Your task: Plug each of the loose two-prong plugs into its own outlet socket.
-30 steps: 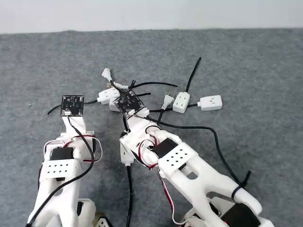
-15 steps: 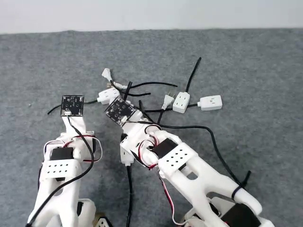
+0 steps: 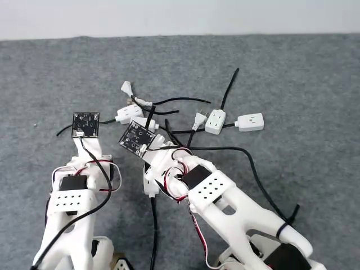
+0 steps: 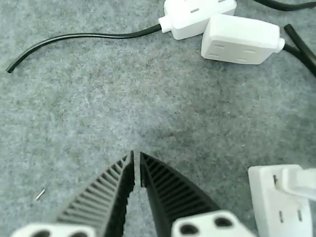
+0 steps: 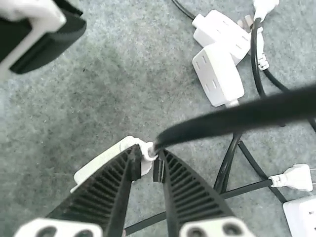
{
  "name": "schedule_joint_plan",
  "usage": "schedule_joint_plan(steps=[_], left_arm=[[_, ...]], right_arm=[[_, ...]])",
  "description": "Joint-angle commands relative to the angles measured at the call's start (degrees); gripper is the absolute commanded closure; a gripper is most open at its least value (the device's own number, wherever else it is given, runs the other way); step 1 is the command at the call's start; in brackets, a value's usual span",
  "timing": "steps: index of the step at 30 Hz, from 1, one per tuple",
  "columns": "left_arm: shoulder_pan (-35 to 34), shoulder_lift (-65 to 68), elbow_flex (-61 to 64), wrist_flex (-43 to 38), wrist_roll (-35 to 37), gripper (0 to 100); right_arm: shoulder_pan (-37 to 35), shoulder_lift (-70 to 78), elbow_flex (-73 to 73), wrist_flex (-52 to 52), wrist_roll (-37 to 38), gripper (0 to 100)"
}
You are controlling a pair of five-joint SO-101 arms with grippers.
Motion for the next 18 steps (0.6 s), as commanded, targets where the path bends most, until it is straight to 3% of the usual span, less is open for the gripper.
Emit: schedule_joint_plan(steps=[1,18], left_arm=[[-0.35,-1.32,-0.48,-1.58,0.62,99],[-0.35,-1.32,-0.40,-1.58,0.62,99]], right_arm=[[-1.10,1.89,-1.67,1.98,2.55,99.1],[-1.10,1.89,1.05,1.89,7.47,99.0]])
